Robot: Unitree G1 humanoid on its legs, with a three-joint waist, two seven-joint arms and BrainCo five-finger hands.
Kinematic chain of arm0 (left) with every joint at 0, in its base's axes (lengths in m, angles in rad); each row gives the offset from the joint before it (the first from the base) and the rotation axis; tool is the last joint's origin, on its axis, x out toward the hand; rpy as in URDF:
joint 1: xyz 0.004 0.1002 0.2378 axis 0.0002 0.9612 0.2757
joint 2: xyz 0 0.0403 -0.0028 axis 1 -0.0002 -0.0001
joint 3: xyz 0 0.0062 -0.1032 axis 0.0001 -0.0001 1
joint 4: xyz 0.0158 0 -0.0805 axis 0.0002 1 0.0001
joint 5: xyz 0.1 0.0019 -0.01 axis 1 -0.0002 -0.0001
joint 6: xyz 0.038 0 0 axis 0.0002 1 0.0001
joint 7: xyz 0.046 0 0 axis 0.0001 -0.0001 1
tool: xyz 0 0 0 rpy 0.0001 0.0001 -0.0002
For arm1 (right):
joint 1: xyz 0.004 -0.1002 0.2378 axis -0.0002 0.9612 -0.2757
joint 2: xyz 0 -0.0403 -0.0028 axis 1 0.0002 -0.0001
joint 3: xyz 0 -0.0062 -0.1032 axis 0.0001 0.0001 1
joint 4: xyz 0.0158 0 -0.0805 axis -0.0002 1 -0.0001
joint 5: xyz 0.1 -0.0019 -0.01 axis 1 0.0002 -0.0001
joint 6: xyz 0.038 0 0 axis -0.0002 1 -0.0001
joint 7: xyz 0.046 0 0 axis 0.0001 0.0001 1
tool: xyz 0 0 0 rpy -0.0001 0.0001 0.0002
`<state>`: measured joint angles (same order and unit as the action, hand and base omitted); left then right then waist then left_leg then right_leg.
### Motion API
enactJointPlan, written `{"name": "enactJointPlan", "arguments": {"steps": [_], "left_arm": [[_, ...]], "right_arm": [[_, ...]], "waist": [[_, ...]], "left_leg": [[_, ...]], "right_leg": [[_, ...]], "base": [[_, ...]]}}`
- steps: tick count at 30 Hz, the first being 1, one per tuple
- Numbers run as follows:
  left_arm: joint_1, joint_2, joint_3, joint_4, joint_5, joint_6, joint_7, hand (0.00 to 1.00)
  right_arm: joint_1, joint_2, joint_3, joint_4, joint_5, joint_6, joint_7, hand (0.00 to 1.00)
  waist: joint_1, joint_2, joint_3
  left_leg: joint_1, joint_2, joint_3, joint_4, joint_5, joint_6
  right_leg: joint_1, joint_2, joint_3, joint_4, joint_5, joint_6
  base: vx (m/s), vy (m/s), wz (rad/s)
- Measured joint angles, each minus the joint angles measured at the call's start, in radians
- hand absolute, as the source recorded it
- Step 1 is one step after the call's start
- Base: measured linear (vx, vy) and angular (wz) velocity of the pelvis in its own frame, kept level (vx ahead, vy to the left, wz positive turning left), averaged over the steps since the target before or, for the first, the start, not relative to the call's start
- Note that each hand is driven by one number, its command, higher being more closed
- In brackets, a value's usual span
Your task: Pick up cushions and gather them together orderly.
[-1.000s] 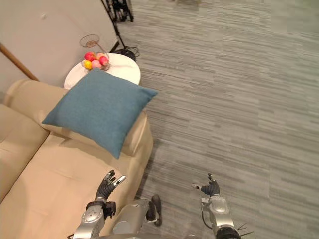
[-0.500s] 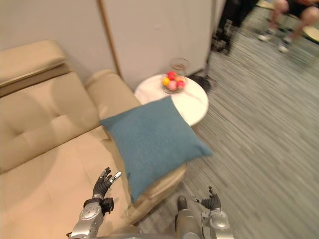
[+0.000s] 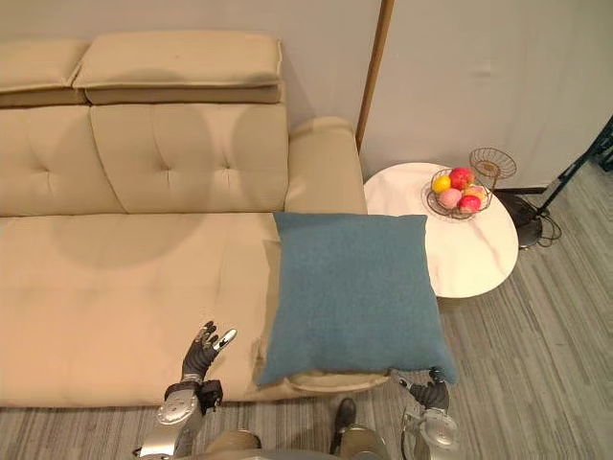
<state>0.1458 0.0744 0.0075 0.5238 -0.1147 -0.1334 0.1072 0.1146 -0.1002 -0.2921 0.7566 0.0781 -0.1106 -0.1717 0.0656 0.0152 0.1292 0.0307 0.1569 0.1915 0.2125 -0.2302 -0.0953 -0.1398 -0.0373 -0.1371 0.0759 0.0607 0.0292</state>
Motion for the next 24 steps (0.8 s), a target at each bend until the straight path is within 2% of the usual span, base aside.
{"name": "enactJointPlan", "arguments": {"steps": [3,6,8,13,17,18,21,24], "left_arm": [[0.014,0.033,0.004,0.0,0.002,0.0,-0.001,0.0],[0.016,0.06,0.008,-0.001,0.01,-0.001,-0.003,0.0],[0.016,0.058,0.014,-0.002,0.012,-0.001,-0.009,0.0],[-0.018,0.059,0.016,-0.007,0.014,-0.001,-0.017,0.0],[-0.071,0.074,-0.018,-0.015,0.011,-0.002,-0.015,0.0],[-0.108,0.075,-0.035,-0.015,0.011,-0.002,-0.014,0.0],[-0.236,0.076,-0.093,-0.009,0.0,-0.004,-0.001,0.0],[-0.443,0.058,-0.156,0.034,-0.029,-0.01,0.014,0.0]], "right_arm": [[0.008,-0.007,-0.031,-0.011,-0.009,0.001,0.0,0.0],[0.032,-0.032,-0.035,-0.114,-0.024,0.001,0.0,0.0],[0.037,-0.062,-0.035,-0.17,-0.056,0.001,0.001,0.0],[0.023,-0.146,-0.028,-0.272,-0.11,0.001,0.003,0.0],[-0.084,-0.215,0.035,-0.272,-0.12,0.001,0.005,0.0],[-0.138,-0.234,0.068,-0.27,-0.12,0.001,0.005,0.0],[-0.302,-0.26,0.156,-0.222,-0.118,-0.001,0.002,0.0],[-0.52,-0.26,0.258,-0.119,-0.105,-0.001,0.0,0.0]], "waist": [[-0.012,-0.013,-0.012],[-0.033,-0.022,-0.02],[-0.05,-0.023,-0.021],[-0.056,-0.019,-0.024],[-0.057,-0.013,-0.026],[-0.056,-0.012,-0.025],[-0.054,-0.009,0.021],[-0.048,-0.006,0.089]], "left_leg": [[0.021,-0.018,0.036,-0.038,0.009,0.013],[0.021,-0.029,0.062,-0.068,0.018,0.017],[0.022,-0.033,0.07,-0.073,0.019,0.015],[0.018,-0.033,0.088,-0.09,0.021,0.001],[-0.028,-0.034,0.083,-0.092,0.03,-0.011],[-0.056,-0.035,0.081,-0.088,0.04,-0.004],[-0.127,-0.036,0.056,-0.038,0.044,0.001],[-0.22,-0.037,0.019,0.016,0.044,0.001]], "right_leg": [[0.01,-0.005,0.053,-0.061,0.041,0.012],[0.01,-0.005,0.085,-0.117,0.09,0.01],[0.01,-0.005,0.097,-0.133,0.101,0.009],[0.002,0.0,0.122,-0.168,0.118,0.012],[-0.047,0.0,0.126,-0.167,0.123,0.013],[-0.073,-0.002,0.123,-0.165,0.137,0.01],[-0.118,-0.007,0.106,-0.152,0.156,-0.005],[-0.188,-0.019,0.077,-0.125,0.16,-0.01]], "base": [[-0.15,0.033,-0.36],[-0.13,-0.032,-0.24],[-0.14,-0.062,-0.23],[-0.08,-0.054,-0.15],[-0.02,-0.036,-0.03],[0.0,-0.042,0.08],[-0.01,-0.015,0.2],[-0.06,0.007,0.34]]}}
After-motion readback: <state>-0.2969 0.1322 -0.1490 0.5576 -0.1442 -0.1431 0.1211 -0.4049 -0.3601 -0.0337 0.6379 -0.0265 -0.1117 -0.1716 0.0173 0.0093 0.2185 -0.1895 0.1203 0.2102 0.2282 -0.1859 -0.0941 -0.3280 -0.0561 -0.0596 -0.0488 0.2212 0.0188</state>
